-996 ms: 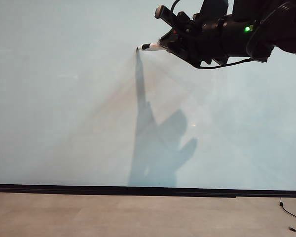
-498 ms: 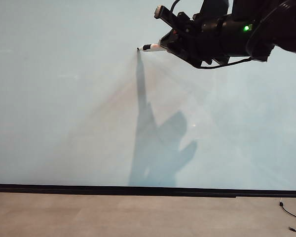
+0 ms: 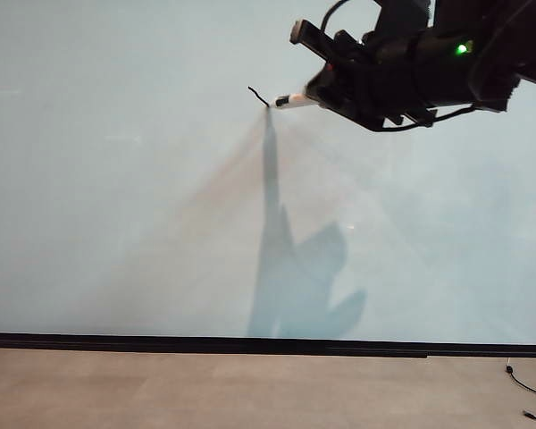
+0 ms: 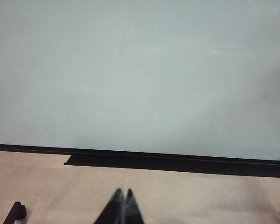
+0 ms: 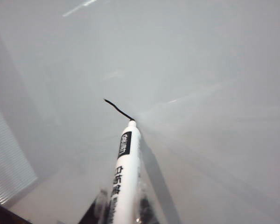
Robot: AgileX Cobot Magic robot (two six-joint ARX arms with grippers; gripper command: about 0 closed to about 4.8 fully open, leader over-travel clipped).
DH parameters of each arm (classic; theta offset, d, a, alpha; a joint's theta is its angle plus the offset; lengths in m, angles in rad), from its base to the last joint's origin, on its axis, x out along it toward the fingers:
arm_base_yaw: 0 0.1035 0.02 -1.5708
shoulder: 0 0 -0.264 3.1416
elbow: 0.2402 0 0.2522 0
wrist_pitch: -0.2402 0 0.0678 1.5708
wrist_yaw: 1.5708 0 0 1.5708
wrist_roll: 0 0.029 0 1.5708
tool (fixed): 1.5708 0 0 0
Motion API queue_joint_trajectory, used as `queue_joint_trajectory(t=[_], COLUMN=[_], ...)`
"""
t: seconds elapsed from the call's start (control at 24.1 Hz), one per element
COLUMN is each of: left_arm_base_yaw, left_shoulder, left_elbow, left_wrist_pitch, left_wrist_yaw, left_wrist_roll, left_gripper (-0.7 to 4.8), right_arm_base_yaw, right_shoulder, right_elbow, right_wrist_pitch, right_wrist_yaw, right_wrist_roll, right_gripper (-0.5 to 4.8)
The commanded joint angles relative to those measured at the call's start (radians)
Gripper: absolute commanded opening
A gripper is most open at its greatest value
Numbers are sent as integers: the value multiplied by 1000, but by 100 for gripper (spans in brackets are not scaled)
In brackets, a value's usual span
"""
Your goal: Pick up the pen on the shelf to the right of the whiteboard and draw a cross mark.
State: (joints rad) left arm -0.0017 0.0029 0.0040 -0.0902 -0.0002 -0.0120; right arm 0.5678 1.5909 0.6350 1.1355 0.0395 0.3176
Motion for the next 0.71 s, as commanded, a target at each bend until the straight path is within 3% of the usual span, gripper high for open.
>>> queue_joint_trajectory(t=[0.04, 0.46, 0.71], left_arm_base_yaw=[0, 0, 0], left_shoulder=[0, 0, 0], left_elbow=[3, 3, 3], left_wrist_pitch=[9, 10, 9], left_wrist_yaw=[3, 3, 3], left_wrist_roll=[4, 4, 4], left_gripper=[-4, -4, -4], right_arm_base_yaw=[-9, -10, -10], right_shoulder=[-15, -44, -88], right_elbow=[-15, -45, -117], right_wrist_pitch=[-10, -66, -71], right_wrist_yaw=[79, 129, 218], right_wrist_roll=[-3, 4, 13], right_gripper=[-5, -5, -5])
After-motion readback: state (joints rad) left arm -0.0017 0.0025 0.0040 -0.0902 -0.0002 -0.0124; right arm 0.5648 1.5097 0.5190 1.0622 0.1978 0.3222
